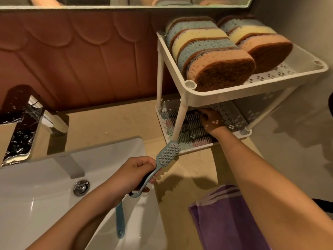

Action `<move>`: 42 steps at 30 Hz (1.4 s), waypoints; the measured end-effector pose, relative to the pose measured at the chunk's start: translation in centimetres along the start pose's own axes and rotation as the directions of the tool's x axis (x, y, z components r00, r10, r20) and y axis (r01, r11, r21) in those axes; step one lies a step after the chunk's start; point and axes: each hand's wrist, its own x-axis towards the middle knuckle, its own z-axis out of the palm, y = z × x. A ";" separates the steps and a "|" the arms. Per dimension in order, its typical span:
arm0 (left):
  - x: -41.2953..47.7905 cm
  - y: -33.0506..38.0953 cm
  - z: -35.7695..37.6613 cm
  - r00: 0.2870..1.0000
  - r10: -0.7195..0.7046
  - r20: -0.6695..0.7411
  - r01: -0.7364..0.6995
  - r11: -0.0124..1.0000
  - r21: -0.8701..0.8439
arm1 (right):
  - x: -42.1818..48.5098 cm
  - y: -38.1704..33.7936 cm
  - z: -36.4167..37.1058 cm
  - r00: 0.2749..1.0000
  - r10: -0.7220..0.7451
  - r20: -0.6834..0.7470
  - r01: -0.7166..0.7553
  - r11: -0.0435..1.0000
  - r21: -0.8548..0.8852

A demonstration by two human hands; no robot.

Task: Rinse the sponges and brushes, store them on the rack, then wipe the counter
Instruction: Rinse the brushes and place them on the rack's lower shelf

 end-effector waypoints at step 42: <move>2.7 5.6 5.7 0.662 0.679 -0.318 -0.570 0.731 0.375 | -13.4 -2.8 -3.3 0.940 0.336 0.058 -0.322 0.821 0.471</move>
